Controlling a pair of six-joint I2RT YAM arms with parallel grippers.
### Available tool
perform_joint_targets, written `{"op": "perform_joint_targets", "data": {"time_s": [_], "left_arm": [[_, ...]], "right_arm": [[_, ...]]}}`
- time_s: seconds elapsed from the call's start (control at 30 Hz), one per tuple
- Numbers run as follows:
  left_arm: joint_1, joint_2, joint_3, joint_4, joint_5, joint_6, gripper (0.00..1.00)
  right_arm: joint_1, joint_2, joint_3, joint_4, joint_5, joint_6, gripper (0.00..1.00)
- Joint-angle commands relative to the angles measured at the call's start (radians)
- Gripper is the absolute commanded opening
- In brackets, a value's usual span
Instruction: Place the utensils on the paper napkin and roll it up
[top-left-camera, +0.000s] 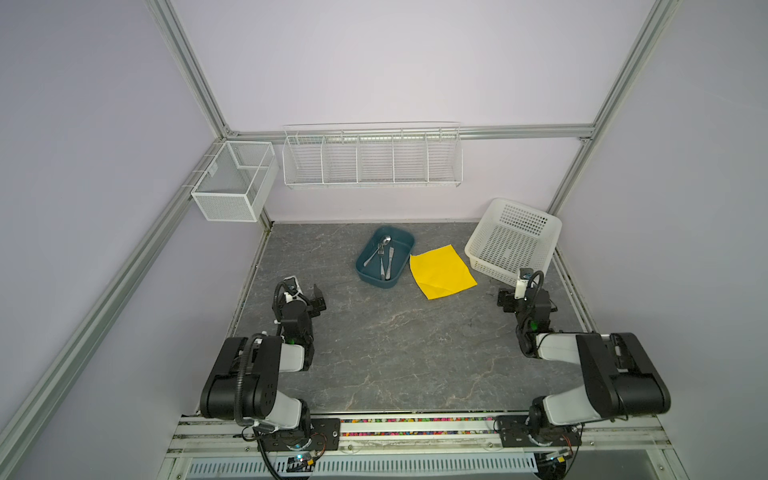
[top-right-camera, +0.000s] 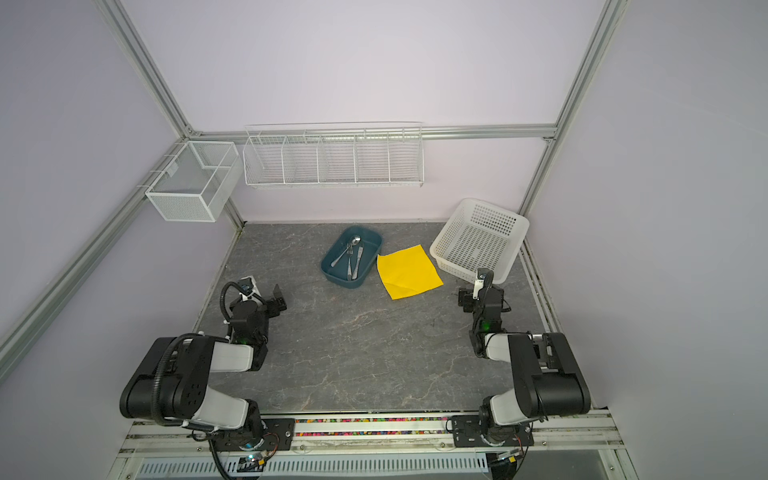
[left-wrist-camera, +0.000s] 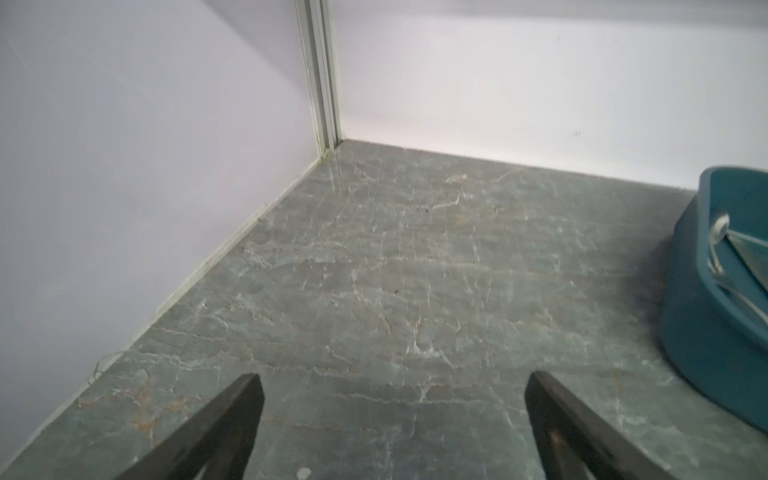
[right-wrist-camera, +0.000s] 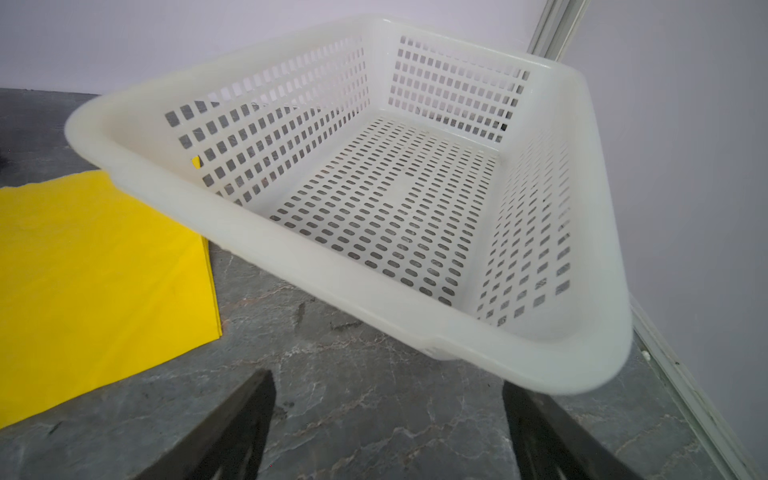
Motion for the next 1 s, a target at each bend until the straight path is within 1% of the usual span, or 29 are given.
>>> {"op": "perform_joint_targets", "data": {"time_s": [0.0, 0.03, 0.1, 0.17, 0.2, 0.23, 0.27, 0.3, 0.33, 0.37, 0.43, 0.47, 0.57, 0.63, 0.7, 0.77, 0.8, 0.87, 0.97], "left_arm": [[0.008, -0.156, 0.069, -0.204, -0.062, -0.065, 0.99], [0.008, -0.209, 0.110, -0.341, -0.081, -0.103, 0.99], [0.008, -0.290, 0.175, -0.544, -0.086, -0.177, 0.99], [0.008, -0.340, 0.208, -0.631, -0.095, -0.261, 0.99], [0.008, -0.361, 0.217, -0.656, -0.096, -0.297, 0.99], [0.009, -0.383, 0.225, -0.684, -0.093, -0.328, 0.99], [0.008, -0.400, 0.234, -0.715, -0.095, -0.372, 0.99], [0.010, -0.422, 0.251, -0.781, -0.098, -0.434, 0.99], [0.010, -0.445, 0.270, -0.862, -0.090, -0.470, 0.99], [0.010, -0.464, 0.279, -0.903, -0.063, -0.463, 0.99], [0.010, -0.498, 0.292, -0.979, 0.027, -0.449, 0.99], [0.011, -0.511, 0.298, -1.019, 0.071, -0.460, 0.99], [0.013, -0.543, 0.294, -1.059, 0.244, -0.477, 0.99], [0.013, -0.561, 0.274, -1.059, 0.320, -0.563, 0.99], [0.013, -0.574, 0.245, -1.026, 0.395, -0.609, 0.99], [0.013, -0.590, 0.220, -1.017, 0.427, -0.663, 0.99], [0.013, -0.597, 0.211, -1.017, 0.439, -0.683, 0.99], [0.013, -0.614, 0.195, -1.018, 0.465, -0.697, 0.99], [0.013, -0.635, 0.191, -1.071, 0.475, -0.696, 0.99]], "right_arm": [[0.004, -0.127, 0.141, -0.357, 0.009, 0.039, 0.90], [0.006, -0.162, 0.184, -0.468, -0.002, 0.063, 0.90], [0.007, -0.231, 0.241, -0.616, -0.019, 0.152, 0.89], [0.006, -0.287, 0.300, -0.751, -0.116, 0.220, 0.89], [0.006, -0.299, 0.331, -0.814, -0.189, 0.244, 0.89], [0.006, -0.303, 0.359, -0.865, -0.262, 0.247, 0.89], [0.007, -0.303, 0.381, -0.904, -0.309, 0.266, 0.89], [0.007, -0.299, 0.400, -0.931, -0.367, 0.298, 0.89], [0.008, -0.293, 0.406, -0.925, -0.445, 0.328, 0.89], [0.010, -0.282, 0.405, -0.904, -0.515, 0.360, 0.89], [0.033, -0.230, 0.415, -0.845, -0.661, 0.437, 0.89], [0.057, -0.192, 0.438, -0.846, -0.694, 0.445, 0.89], [0.153, -0.078, 0.542, -0.903, -0.678, 0.416, 0.89], [0.225, 0.016, 0.609, -0.943, -0.628, 0.392, 0.89], [0.261, 0.110, 0.682, -0.989, -0.583, 0.379, 0.93], [0.288, 0.192, 0.746, -1.026, -0.519, 0.367, 0.92], [0.298, 0.220, 0.763, -1.020, -0.507, 0.366, 0.92], [0.315, 0.284, 0.811, -1.026, -0.523, 0.361, 0.93], [0.348, 0.382, 0.893, -1.065, -0.516, 0.343, 0.95]]}}
